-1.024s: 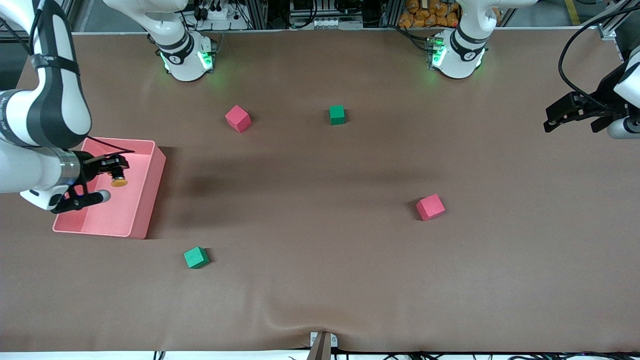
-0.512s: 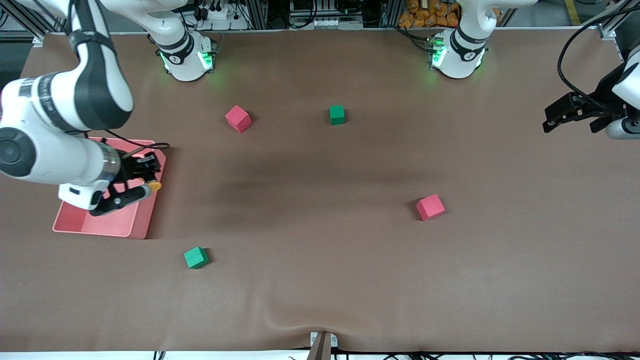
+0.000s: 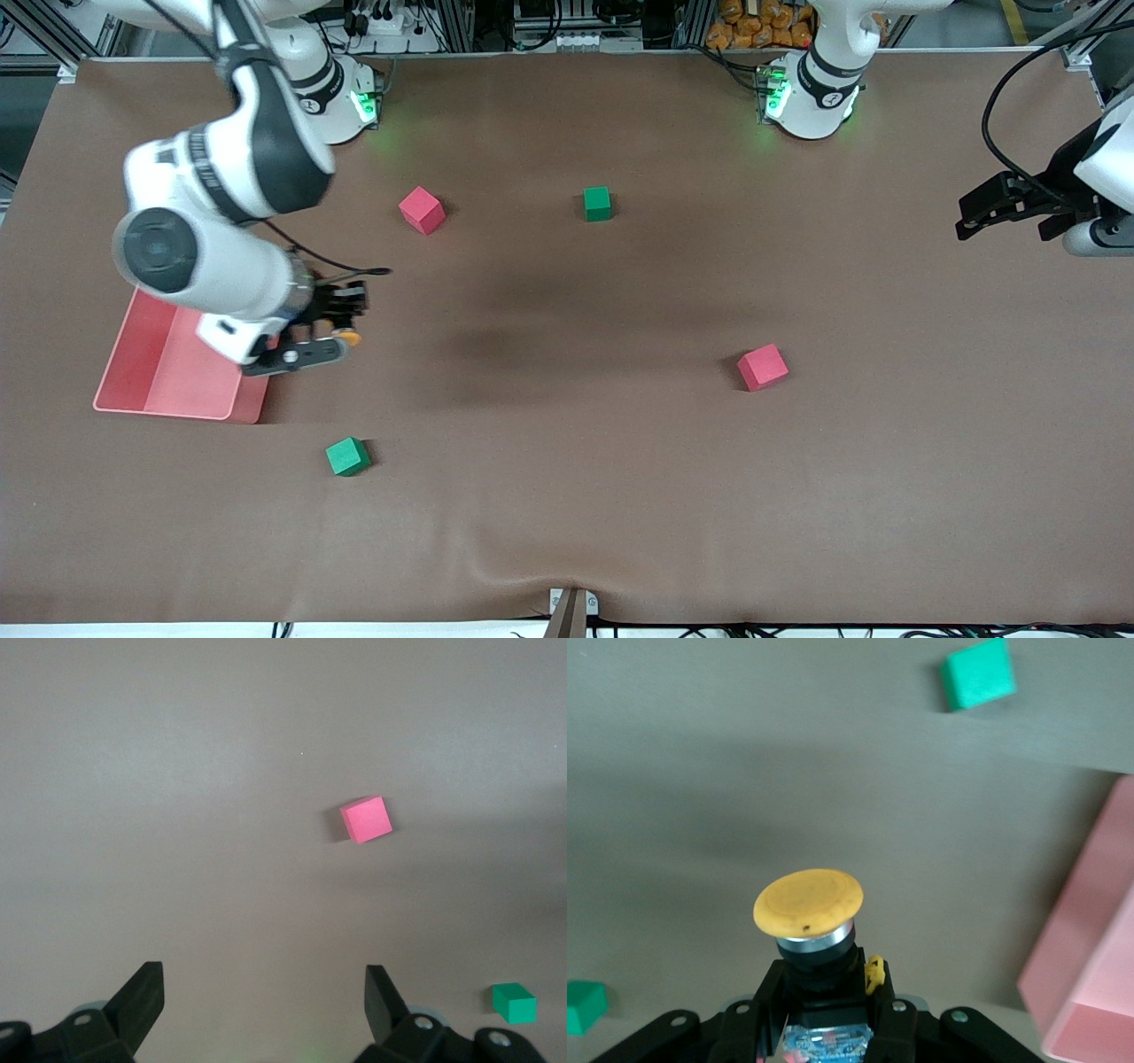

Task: Place and upright button with both arms
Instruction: 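Lift the button out of the tray with the right gripper, then carry the button to the table middle with the right gripper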

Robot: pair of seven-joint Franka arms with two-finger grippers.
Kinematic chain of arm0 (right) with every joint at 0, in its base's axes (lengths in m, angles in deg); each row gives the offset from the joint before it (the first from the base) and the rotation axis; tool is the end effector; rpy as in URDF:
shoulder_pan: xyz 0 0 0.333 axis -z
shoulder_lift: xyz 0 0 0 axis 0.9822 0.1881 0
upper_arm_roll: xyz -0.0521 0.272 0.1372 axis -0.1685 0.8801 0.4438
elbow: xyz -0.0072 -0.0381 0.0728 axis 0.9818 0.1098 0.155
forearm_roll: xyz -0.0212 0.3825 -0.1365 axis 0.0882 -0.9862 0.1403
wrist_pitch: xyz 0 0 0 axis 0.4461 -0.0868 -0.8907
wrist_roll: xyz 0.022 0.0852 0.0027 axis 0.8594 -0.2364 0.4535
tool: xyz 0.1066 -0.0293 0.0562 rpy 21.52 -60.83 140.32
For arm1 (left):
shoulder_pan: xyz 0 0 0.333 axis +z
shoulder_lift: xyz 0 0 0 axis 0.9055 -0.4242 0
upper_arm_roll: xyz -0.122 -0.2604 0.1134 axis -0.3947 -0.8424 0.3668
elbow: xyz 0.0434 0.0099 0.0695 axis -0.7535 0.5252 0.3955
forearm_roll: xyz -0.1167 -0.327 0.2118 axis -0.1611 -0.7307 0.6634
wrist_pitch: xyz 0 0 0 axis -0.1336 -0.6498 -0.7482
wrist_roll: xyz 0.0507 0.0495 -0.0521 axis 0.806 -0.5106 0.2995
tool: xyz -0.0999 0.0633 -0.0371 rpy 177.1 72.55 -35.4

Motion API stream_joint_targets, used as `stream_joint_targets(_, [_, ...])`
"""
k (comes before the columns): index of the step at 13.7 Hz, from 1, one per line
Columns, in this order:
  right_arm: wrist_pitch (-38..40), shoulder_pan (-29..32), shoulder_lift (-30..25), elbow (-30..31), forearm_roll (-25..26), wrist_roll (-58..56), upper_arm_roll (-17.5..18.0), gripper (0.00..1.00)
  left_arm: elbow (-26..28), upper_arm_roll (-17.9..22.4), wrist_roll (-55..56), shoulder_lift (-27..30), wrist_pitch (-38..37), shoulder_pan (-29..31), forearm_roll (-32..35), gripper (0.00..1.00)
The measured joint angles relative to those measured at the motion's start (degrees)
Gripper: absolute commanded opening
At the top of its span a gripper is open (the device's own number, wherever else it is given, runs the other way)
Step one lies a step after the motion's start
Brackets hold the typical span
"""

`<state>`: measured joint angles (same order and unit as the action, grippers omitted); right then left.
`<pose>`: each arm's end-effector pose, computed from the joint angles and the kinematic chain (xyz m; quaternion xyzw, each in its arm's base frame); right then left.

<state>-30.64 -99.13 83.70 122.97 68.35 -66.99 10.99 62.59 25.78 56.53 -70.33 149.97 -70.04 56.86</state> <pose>0.6080 0.2419 0.4130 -0.9916 -0.0902 0.0903 0.0205 0.5701 -0.0468 0.6161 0.9999 -0.0052 -0.0087 0.0052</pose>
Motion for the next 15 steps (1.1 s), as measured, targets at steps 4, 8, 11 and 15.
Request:
stream_joint_targets(4, [-7.1,-7.3,3.2,0.0,0.0,1.5,0.0,0.18,0.0,0.0,0.0,0.0,0.0,0.0,0.0,1.0])
stream_joint_targets(8, [-11.1,-12.7,7.2,-0.6,-2.5,7.1,0.0,0.16,0.0,0.0,0.0,0.0,0.0,-0.1,0.0,1.0])
stream_joint_targets(11, [-11.9,-15.9,11.6,-4.8,-3.0,13.2,0.0,0.04,0.0,-0.1,0.0,0.0,0.0,-0.2,0.0,1.0])
stream_joint_targets(15, [-16.4,-19.0,18.5,-10.4,-3.1,14.8,0.0,0.0,0.0,-0.1,0.0,-0.5,0.0,-0.4,0.0,1.0])
